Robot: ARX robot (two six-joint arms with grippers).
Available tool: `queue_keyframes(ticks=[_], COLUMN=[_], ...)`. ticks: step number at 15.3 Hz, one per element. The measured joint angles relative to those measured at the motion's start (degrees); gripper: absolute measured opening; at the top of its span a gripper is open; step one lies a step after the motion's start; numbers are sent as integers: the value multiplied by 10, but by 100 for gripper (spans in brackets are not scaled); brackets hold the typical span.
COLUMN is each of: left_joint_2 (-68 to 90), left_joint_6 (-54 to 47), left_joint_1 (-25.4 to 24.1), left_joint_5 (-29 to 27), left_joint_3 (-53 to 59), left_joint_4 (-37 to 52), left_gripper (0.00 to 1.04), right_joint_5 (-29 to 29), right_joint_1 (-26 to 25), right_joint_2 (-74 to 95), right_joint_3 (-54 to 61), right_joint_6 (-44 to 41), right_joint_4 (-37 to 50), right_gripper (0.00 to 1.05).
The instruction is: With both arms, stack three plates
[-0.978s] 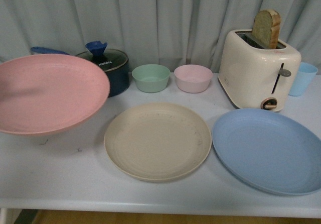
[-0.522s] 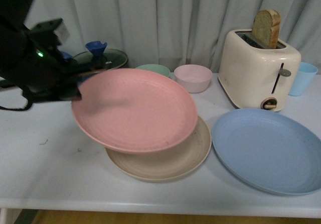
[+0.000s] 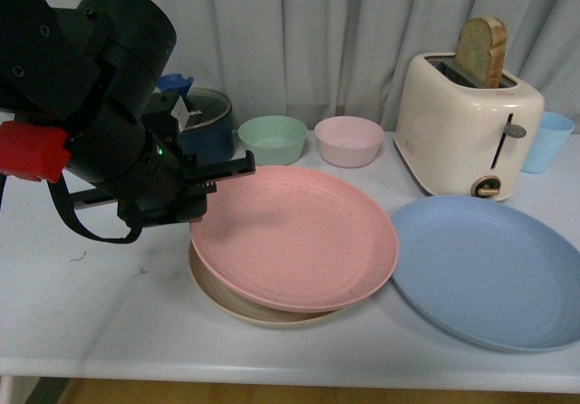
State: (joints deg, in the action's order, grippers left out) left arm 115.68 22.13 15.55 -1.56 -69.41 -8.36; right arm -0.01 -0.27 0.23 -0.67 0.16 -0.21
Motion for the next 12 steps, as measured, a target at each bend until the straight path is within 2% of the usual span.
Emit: queue_keyframes(ticks=[2,6,7,9,10,11,12], left_joint_2=[8,-3,-23,-87,-147,-199,-250], left_joint_6=[-12,-29,-33,-62,-98,-136,-167], left_joint_1=[-8,-20,-17,-5,12,27,38], left_joint_5=[2,27,26,2,-38,-71,-115], left_joint_3=[-2,36,59,125,174,212,257], left_joint_4=[11,75,107,206,289,363,477], left_gripper=[2,49,56,71,80,84,76], right_joint_5=[0,0,0,0,0,0,0], right_joint_1=[0,0,0,0,0,0,0], right_joint_2=[0,0,0,0,0,0,0], right_joint_3=[0,0,0,0,0,0,0], right_joint_6=[0,0,0,0,0,0,0], right_joint_4=[0,0,0,0,0,0,0], right_gripper=[98,98,98,98,98,98,98])
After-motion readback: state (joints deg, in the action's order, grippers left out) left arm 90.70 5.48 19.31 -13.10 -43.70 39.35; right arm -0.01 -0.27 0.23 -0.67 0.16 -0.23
